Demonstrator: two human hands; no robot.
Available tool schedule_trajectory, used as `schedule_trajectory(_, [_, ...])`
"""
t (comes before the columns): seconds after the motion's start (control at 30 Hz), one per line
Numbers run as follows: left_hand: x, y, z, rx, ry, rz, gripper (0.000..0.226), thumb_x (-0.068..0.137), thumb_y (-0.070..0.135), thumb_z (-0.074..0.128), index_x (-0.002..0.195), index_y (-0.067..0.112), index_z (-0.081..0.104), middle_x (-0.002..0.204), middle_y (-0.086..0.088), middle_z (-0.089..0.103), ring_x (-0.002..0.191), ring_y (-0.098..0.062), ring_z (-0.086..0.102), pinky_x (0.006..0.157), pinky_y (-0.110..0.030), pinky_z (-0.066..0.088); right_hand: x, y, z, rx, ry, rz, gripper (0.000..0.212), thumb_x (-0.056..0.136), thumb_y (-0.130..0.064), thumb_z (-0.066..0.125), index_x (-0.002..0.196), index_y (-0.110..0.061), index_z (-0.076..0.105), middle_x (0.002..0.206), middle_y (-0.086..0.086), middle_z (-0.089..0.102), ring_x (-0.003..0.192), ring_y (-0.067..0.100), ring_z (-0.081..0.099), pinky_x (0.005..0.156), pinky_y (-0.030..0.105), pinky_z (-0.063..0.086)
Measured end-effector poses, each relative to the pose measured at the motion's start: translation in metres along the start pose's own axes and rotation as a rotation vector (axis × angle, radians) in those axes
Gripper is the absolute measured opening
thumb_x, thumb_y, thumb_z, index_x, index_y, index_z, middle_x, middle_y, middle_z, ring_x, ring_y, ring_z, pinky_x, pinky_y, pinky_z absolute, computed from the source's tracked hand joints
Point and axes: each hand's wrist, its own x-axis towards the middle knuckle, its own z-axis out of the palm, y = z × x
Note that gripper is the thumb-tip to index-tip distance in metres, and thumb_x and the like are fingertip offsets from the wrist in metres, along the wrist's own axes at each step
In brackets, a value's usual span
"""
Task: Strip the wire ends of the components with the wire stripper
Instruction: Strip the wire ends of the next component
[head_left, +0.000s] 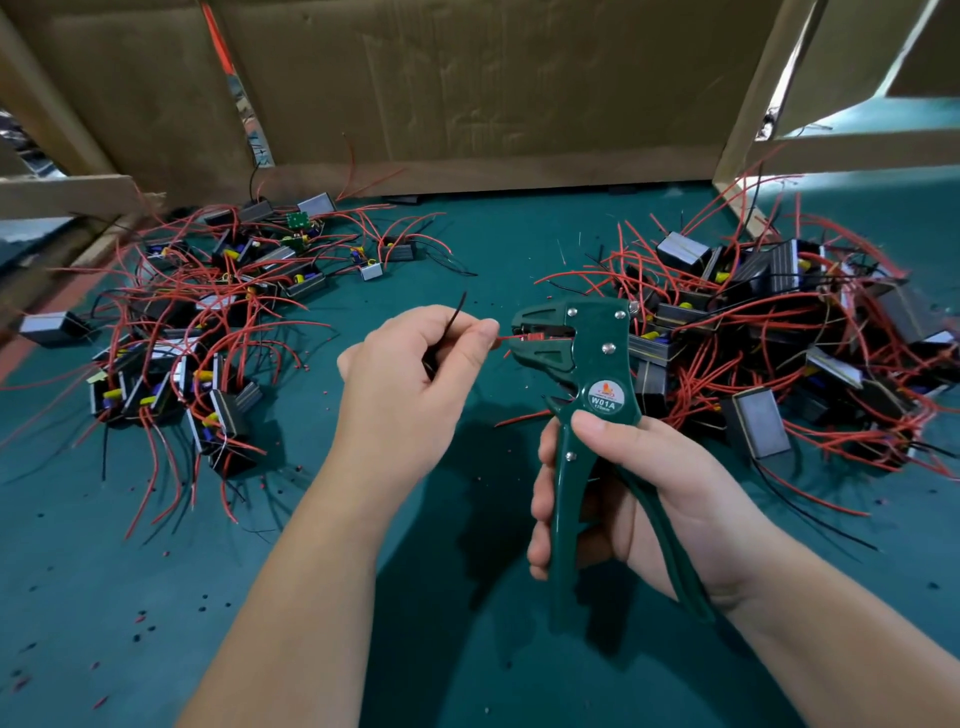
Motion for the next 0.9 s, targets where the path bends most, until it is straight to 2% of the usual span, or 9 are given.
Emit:
schedule_trajectory(0.17, [0.0, 0.002, -0.001, 0.006, -0.009, -0.004, 0.025, 0.086, 0.042, 0.054, 0.071, 0.024, 0.061, 0.054, 0.017, 0.049, 0.05, -0.003, 0.043, 0.071, -0.04, 0.034, -0.001, 0.001, -0.001, 0.033, -0.03, -0.004, 0.034, 0.075, -0.041, 0.066, 0.081, -0.008, 0.062, 0.068, 0.021, 0.058, 0.053, 0.035, 0.061, 0.056, 0.045, 0.053])
schedule_trajectory(0.33, [-0.004, 0.009, 0.0, 0.062, -0.102, 0.023, 0.024, 0.094, 0.042, 0.036, 0.081, 0.036, 0.056, 0.061, 0.024, 0.051, 0.061, 0.004, 0.044, 0.078, -0.04, 0.035, 0.003, 0.005, 0.003, 0.043, 0.187, -0.054, 0.054, 0.069, -0.062, 0.067, 0.07, -0.01, 0.055, 0.055, 0.014, 0.048, 0.037, 0.027, 0.049, 0.046, 0.037, 0.048])
schedule_trajectory(0.47, [-0.01, 0.011, 0.009, 0.037, -0.19, -0.014, 0.021, 0.098, 0.034, 0.034, 0.089, 0.038, 0.052, 0.063, 0.038, 0.049, 0.067, 0.01, 0.042, 0.081, -0.04, 0.032, 0.005, -0.002, 0.0, 0.194, 0.15, -0.034, 0.053, 0.069, -0.057, 0.055, 0.084, -0.006, 0.06, 0.073, 0.019, 0.061, 0.058, 0.035, 0.061, 0.059, 0.047, 0.056])
schedule_trajectory(0.53, [-0.009, 0.011, 0.01, -0.065, -0.19, -0.036, 0.019, 0.095, 0.03, 0.035, 0.088, 0.035, 0.052, 0.071, 0.031, 0.053, 0.073, 0.007, 0.045, 0.087, -0.044, 0.036, 0.004, -0.004, -0.004, 0.262, 0.098, -0.028, 0.055, 0.071, -0.053, 0.055, 0.094, -0.004, 0.064, 0.09, 0.024, 0.065, 0.065, 0.038, 0.064, 0.066, 0.051, 0.057])
schedule_trajectory(0.6, [-0.009, 0.014, 0.011, -0.211, -0.222, -0.01, 0.017, 0.093, 0.024, 0.037, 0.088, 0.031, 0.051, 0.088, 0.016, 0.054, 0.082, 0.0, 0.048, 0.088, -0.036, 0.04, 0.003, -0.005, -0.006, 0.328, 0.007, -0.009, 0.061, 0.074, -0.054, 0.055, 0.108, -0.005, 0.066, 0.101, 0.024, 0.066, 0.068, 0.039, 0.065, 0.071, 0.052, 0.056])
schedule_trajectory(0.67, [-0.012, 0.018, 0.013, -0.301, -0.283, 0.095, 0.018, 0.094, 0.016, 0.041, 0.088, 0.028, 0.053, 0.098, 0.002, 0.05, 0.093, -0.006, 0.049, 0.088, -0.028, 0.041, 0.003, -0.006, -0.008, 0.361, -0.089, 0.004, 0.061, 0.075, -0.056, 0.055, 0.113, -0.009, 0.068, 0.1, 0.019, 0.067, 0.071, 0.038, 0.065, 0.076, 0.05, 0.054])
schedule_trajectory(0.8, [-0.02, 0.019, 0.018, -0.46, -0.404, 0.114, 0.012, 0.082, 0.014, 0.055, 0.081, 0.025, 0.062, 0.112, 0.001, 0.043, 0.102, -0.002, 0.05, 0.076, -0.021, 0.05, 0.003, -0.013, -0.011, 0.394, -0.084, -0.06, 0.06, 0.073, -0.053, 0.057, 0.118, -0.014, 0.063, 0.098, 0.013, 0.065, 0.075, 0.034, 0.064, 0.074, 0.046, 0.055])
schedule_trajectory(0.83, [-0.02, 0.018, 0.018, -0.48, -0.413, 0.117, 0.011, 0.075, 0.015, 0.056, 0.082, 0.022, 0.061, 0.113, 0.002, 0.043, 0.105, -0.005, 0.05, 0.08, -0.02, 0.047, 0.003, -0.017, -0.012, 0.387, -0.066, -0.084, 0.061, 0.074, -0.052, 0.057, 0.122, -0.014, 0.061, 0.101, 0.014, 0.065, 0.077, 0.033, 0.065, 0.071, 0.045, 0.056])
schedule_trajectory(0.9, [-0.021, 0.017, 0.019, -0.519, -0.428, 0.15, 0.028, 0.065, 0.02, 0.054, 0.093, 0.02, 0.054, 0.115, 0.001, 0.044, 0.119, -0.018, 0.044, 0.09, -0.029, 0.04, 0.002, -0.022, -0.014, 0.326, -0.031, -0.105, 0.058, 0.074, -0.049, 0.056, 0.118, -0.012, 0.063, 0.102, 0.02, 0.067, 0.078, 0.035, 0.067, 0.066, 0.046, 0.056])
